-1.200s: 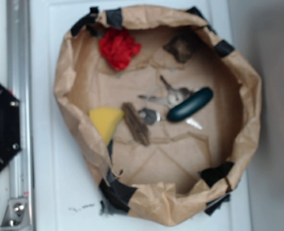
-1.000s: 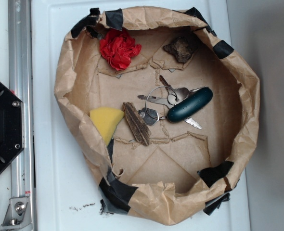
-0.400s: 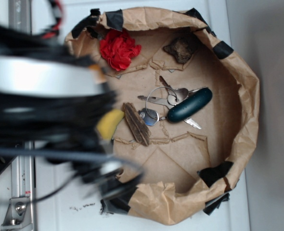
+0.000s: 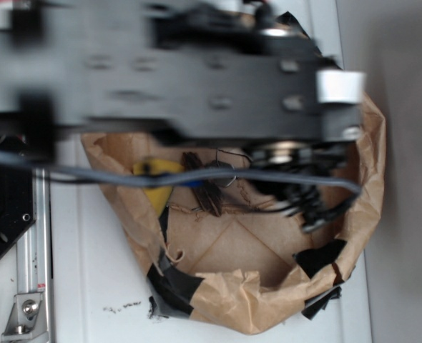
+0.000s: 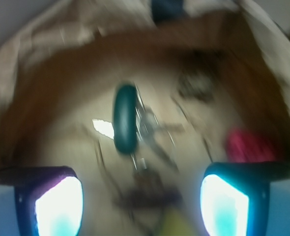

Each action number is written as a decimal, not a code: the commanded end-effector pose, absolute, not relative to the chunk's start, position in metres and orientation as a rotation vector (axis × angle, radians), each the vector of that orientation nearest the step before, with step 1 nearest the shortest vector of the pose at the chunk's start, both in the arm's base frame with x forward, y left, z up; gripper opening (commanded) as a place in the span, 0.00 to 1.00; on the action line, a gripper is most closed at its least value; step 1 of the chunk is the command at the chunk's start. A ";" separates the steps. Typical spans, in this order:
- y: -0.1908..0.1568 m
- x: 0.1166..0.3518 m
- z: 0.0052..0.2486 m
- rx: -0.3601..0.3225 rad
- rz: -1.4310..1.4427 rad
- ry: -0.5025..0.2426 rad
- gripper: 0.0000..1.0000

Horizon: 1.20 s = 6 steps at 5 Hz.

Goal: Grab the plastic pickle.

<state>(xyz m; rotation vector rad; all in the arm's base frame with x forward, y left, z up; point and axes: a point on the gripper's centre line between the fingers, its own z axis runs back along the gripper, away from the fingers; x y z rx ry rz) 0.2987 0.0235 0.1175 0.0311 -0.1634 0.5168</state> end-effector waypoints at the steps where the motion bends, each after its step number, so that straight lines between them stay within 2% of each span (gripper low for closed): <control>1: 0.046 0.327 0.076 -0.022 0.376 -0.195 1.00; 2: 0.044 0.326 0.064 -0.069 0.366 -0.164 1.00; 3: 0.036 0.325 0.055 -0.040 0.324 -0.118 1.00; 4: 0.033 0.324 0.051 -0.002 0.325 -0.082 0.00; 5: 0.030 0.327 0.047 0.034 0.316 -0.054 0.00; 6: 0.025 0.336 0.040 0.037 0.257 -0.015 0.00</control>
